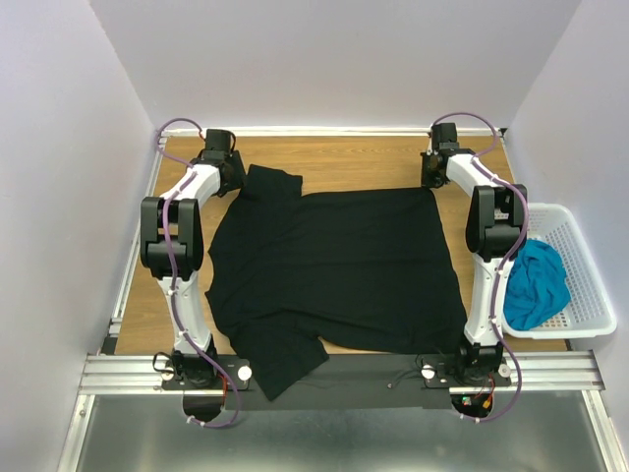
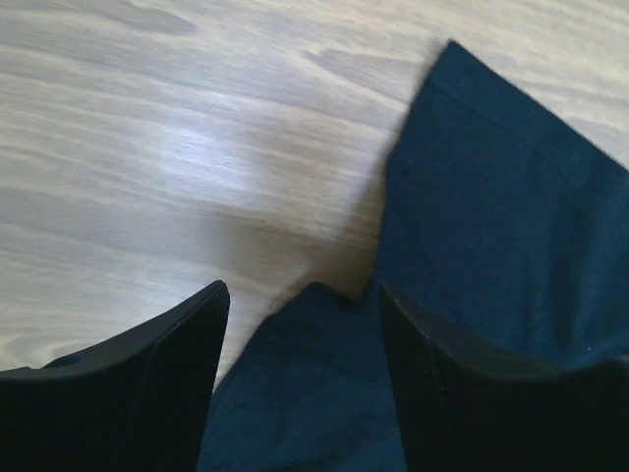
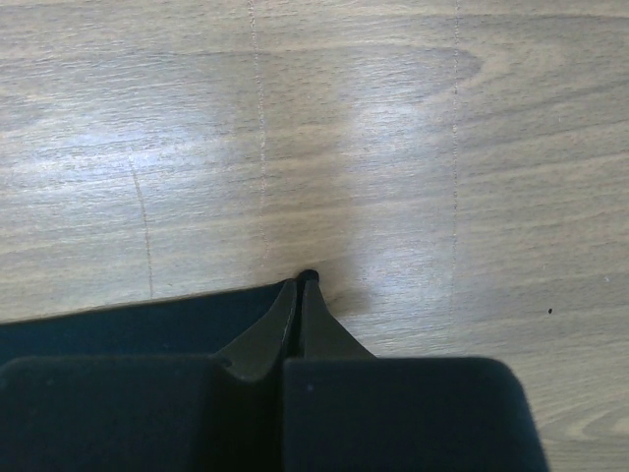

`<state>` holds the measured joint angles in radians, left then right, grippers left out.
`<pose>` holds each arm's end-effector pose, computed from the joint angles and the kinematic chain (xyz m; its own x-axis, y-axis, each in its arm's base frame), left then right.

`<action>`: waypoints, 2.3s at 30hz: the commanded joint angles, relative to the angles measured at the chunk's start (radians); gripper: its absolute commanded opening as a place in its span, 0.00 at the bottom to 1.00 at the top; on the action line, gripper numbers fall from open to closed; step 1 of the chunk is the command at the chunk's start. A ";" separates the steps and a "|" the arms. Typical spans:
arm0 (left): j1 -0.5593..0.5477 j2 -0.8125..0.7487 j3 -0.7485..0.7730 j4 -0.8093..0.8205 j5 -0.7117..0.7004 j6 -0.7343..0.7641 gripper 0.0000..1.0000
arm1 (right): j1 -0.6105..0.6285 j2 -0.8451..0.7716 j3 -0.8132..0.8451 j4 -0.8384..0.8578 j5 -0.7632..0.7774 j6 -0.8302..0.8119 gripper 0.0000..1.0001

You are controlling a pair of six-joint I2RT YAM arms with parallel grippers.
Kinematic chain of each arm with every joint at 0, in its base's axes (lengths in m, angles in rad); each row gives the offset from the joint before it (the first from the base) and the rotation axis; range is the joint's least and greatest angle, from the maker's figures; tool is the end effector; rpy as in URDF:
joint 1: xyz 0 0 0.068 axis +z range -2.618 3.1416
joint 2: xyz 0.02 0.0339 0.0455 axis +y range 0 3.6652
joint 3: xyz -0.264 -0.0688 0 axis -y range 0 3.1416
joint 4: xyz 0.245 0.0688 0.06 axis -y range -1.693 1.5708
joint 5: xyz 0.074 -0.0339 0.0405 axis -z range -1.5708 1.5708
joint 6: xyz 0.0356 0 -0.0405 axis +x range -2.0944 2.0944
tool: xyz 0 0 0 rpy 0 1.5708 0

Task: Fold and stack the t-shirts
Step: Fold the tshirt

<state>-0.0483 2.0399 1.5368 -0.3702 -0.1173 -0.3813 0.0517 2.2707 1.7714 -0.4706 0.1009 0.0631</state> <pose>0.4528 -0.0177 0.1996 -0.7005 -0.3361 -0.6295 -0.3101 0.9379 -0.1558 0.4953 0.0220 0.1605 -0.8217 0.0203 -0.5695 0.0574 0.9972 -0.0473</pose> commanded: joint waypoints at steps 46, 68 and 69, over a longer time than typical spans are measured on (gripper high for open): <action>0.011 0.009 -0.063 -0.035 0.013 -0.010 0.57 | -0.007 0.030 -0.043 -0.083 0.013 0.014 0.01; -0.022 0.124 -0.012 -0.141 -0.100 -0.021 0.18 | -0.007 0.019 -0.027 -0.083 0.006 0.023 0.01; -0.022 0.126 0.005 -0.142 -0.110 -0.019 0.14 | -0.009 0.021 -0.023 -0.083 0.008 0.024 0.01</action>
<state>-0.0654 2.0987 1.5227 -0.4484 -0.1764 -0.4000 0.0513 2.2642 1.7638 -0.4648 0.1001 0.0780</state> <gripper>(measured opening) 0.206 0.012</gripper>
